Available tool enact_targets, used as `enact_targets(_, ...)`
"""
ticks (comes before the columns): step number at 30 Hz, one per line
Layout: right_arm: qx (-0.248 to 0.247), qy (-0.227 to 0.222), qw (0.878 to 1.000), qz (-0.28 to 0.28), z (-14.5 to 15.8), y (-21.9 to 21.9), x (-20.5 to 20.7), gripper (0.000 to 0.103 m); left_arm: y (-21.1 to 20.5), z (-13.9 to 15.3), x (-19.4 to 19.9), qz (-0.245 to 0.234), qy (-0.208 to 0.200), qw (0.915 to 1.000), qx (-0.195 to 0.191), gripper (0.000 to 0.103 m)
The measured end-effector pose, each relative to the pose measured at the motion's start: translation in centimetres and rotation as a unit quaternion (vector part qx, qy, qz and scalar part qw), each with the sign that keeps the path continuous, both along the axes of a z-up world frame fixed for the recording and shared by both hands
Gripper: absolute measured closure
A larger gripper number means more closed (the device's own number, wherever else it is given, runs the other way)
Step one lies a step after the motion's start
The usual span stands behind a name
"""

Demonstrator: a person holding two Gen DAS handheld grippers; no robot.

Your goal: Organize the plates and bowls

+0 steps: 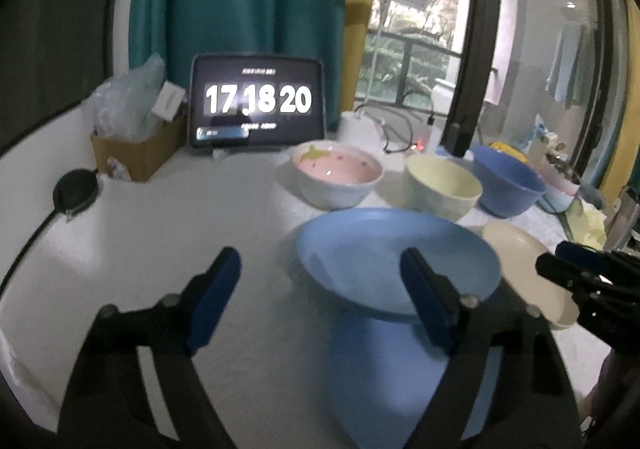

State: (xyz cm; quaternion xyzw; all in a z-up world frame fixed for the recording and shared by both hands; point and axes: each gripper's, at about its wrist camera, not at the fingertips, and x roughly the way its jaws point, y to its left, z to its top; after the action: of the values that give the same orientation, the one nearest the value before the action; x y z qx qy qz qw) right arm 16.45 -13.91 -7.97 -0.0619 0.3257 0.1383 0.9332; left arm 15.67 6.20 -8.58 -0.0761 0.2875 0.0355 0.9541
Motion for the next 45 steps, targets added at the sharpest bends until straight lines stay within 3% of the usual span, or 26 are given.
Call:
enact_targets(10,0.017,0.04,0.999,0.015,-1.6,1.1,3.1,0.07,1.5,-2.6,3.6,0.0,0.059,0.998,-0.022,0.043)
enact_targets(19,0.044,0.069,0.997,0.011,-2.4,1.2,5.1,0.071,2.3,-4.1,5.9,-0.004,0.099,0.993,-0.063,0.043)
enact_targets(27,0.073,0.1,0.992,0.011,-3.0,1.3,6.4,0.071,2.6,-5.3,7.3,-0.024,0.139,0.9838,-0.11,0.045)
enact_targets(31,0.079,0.103,0.992,0.004,-3.0,1.1,6.6,0.074,1.9,-5.0,7.4,-0.038,0.133,0.9856,-0.096,0.064)
enact_targets(45,0.053,0.078,0.995,-0.002,-2.4,1.5,5.4,0.079,1.5,-4.2,5.7,-0.037,0.122,0.9893,-0.072,0.069)
